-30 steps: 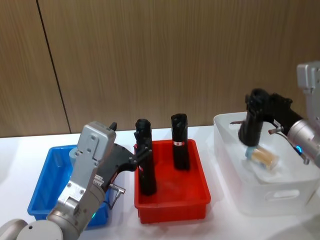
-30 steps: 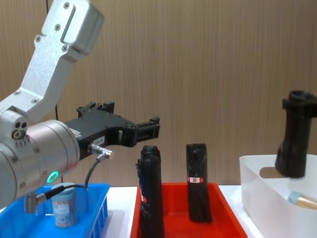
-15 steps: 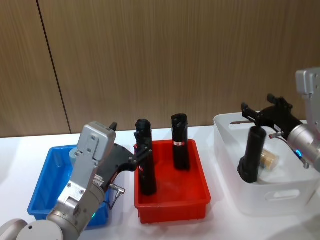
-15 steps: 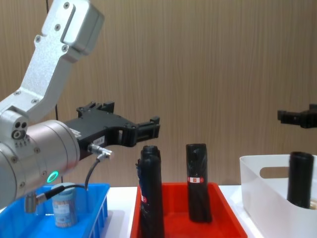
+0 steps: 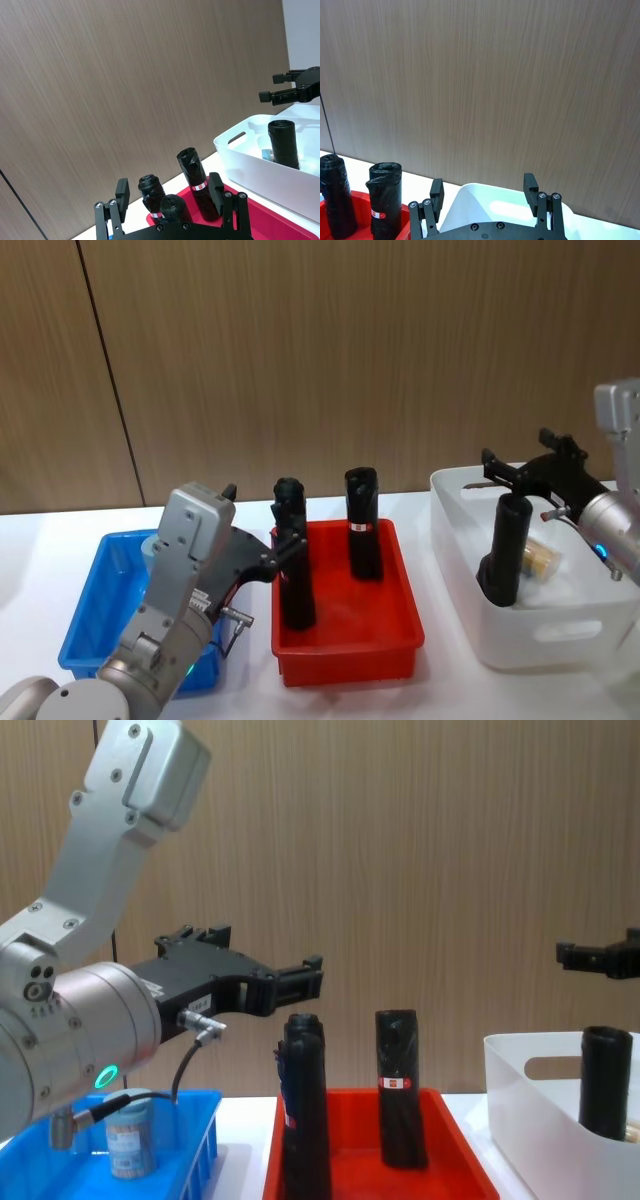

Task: Pick the cotton swabs from the blue box and place them into the white box.

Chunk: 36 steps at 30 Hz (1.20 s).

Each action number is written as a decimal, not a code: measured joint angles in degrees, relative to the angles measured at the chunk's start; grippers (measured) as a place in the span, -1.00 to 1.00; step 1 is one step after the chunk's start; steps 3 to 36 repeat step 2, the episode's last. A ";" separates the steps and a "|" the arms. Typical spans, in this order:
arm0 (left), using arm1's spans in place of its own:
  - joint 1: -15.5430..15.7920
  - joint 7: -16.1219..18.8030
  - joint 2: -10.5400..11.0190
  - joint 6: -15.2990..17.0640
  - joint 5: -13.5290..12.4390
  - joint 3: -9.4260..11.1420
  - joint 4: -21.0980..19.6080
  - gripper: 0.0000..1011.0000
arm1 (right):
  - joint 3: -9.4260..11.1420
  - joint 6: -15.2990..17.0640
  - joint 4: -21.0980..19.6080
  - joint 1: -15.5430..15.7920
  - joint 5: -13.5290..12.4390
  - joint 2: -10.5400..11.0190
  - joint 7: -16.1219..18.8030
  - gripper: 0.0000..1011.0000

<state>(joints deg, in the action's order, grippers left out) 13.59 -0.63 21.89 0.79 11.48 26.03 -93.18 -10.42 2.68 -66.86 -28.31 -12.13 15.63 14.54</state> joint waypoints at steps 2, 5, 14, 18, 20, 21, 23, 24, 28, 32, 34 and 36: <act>0.00 0.00 0.00 0.00 0.00 0.00 0.00 0.99 | 0.00 -0.02 -0.09 0.07 0.02 0.01 0.03 0.98; 0.00 0.00 0.00 0.00 0.00 0.00 0.00 0.99 | 0.00 -0.02 -0.09 0.07 0.02 0.01 0.03 0.98; 0.00 0.00 0.00 0.00 0.00 0.00 0.00 0.99 | 0.00 -0.02 -0.09 0.07 0.02 0.01 0.03 0.98; 0.00 0.00 0.00 0.00 0.00 0.00 0.00 0.99 | 0.00 -0.02 -0.09 0.07 0.02 0.01 0.03 0.98; 0.00 0.00 0.00 0.00 0.00 0.00 0.00 0.99 | 0.00 -0.02 -0.09 0.07 0.02 0.01 0.03 0.98; 0.00 0.00 0.00 0.00 0.00 0.00 0.00 0.99 | 0.00 -0.02 -0.09 0.07 0.02 0.01 0.03 0.98; 0.00 0.00 0.00 0.00 0.00 0.00 0.00 0.99 | 0.00 -0.02 -0.09 0.07 0.02 0.01 0.03 0.98; 0.00 0.00 0.00 0.00 0.00 0.00 0.00 0.99 | 0.00 -0.02 -0.09 0.07 0.02 0.01 0.03 0.98; 0.00 0.00 0.00 0.00 0.00 0.00 0.00 0.99 | 0.00 -0.02 -0.09 0.07 0.02 0.01 0.03 0.98; 0.00 0.00 0.00 0.00 0.00 0.00 0.00 0.99 | 0.00 -0.02 -0.09 0.07 0.02 0.01 0.03 0.98; 0.00 0.00 0.00 0.00 0.00 0.00 0.00 0.99 | 0.00 -0.02 -0.09 0.07 0.02 0.01 0.03 0.98; 0.00 0.00 0.00 0.00 0.00 0.00 0.00 0.99 | 0.00 -0.02 -0.09 0.07 0.02 0.01 0.03 0.98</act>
